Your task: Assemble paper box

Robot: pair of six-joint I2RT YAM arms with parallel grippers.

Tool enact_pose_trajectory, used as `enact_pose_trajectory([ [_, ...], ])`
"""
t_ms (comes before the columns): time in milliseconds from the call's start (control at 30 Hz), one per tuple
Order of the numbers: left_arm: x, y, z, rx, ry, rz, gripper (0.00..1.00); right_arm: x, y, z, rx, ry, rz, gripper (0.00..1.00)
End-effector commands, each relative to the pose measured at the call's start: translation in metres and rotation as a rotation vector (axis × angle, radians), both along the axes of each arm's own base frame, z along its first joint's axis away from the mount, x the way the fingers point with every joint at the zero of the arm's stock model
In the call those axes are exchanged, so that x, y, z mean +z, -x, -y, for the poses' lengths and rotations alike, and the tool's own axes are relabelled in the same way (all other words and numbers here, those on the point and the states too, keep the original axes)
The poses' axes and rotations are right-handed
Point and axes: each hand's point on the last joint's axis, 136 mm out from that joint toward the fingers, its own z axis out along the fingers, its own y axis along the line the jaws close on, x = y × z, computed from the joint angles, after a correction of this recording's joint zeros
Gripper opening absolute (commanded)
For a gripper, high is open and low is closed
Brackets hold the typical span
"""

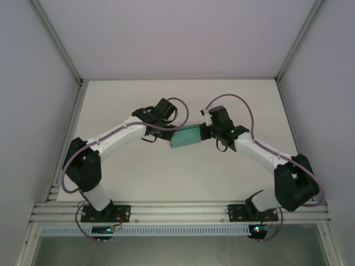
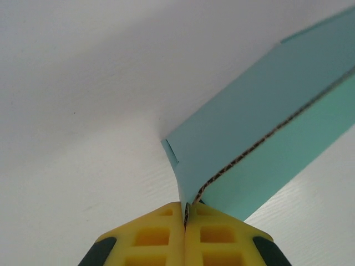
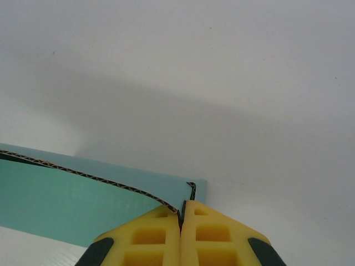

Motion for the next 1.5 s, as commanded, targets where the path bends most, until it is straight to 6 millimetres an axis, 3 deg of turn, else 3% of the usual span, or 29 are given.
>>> enact_pose_trajectory([
  [0, -0.003, 0.002, 0.021, 0.119, 0.134, -0.088, 0.0, -0.037, 0.023, 0.013, -0.078, 0.062, -0.166, 0.0],
  [233, -0.02, 0.002, 0.016, 0.233, 0.114, -0.129, 0.0, -0.042, 0.028, 0.009, -0.112, 0.04, -0.193, 0.0],
  [567, -0.057, 0.019, 0.008, 0.226, 0.034, -0.162, 0.0, -0.047, 0.032, 0.012, -0.13, 0.039, -0.184, 0.0],
  [733, -0.087, 0.033, 0.005, 0.188, -0.042, -0.075, 0.0, -0.056, 0.029, 0.017, -0.12, 0.06, -0.11, 0.0],
  [900, -0.137, 0.055, -0.014, 0.213, -0.094, -0.082, 0.0, -0.076, 0.038, 0.011, -0.03, 0.058, -0.092, 0.0],
  [1067, -0.146, 0.058, -0.01, 0.207, -0.057, -0.088, 0.0, -0.084, 0.045, 0.012, -0.014, 0.047, -0.124, 0.0],
  [1100, -0.144, 0.058, -0.009, 0.204, -0.053, -0.087, 0.0, -0.08, 0.046, 0.01, -0.003, 0.034, -0.128, 0.04],
  [1200, -0.14, 0.056, -0.011, 0.195, -0.084, -0.075, 0.0, -0.057, 0.042, 0.004, 0.004, -0.02, -0.127, 0.33],
  [1400, -0.144, 0.054, -0.005, 0.182, -0.097, -0.08, 0.0, 0.007, 0.027, -0.003, 0.046, -0.213, -0.083, 0.64],
  [1467, -0.143, 0.053, -0.004, 0.183, -0.094, -0.07, 0.0, 0.022, 0.023, -0.003, 0.051, -0.242, -0.059, 0.7],
])
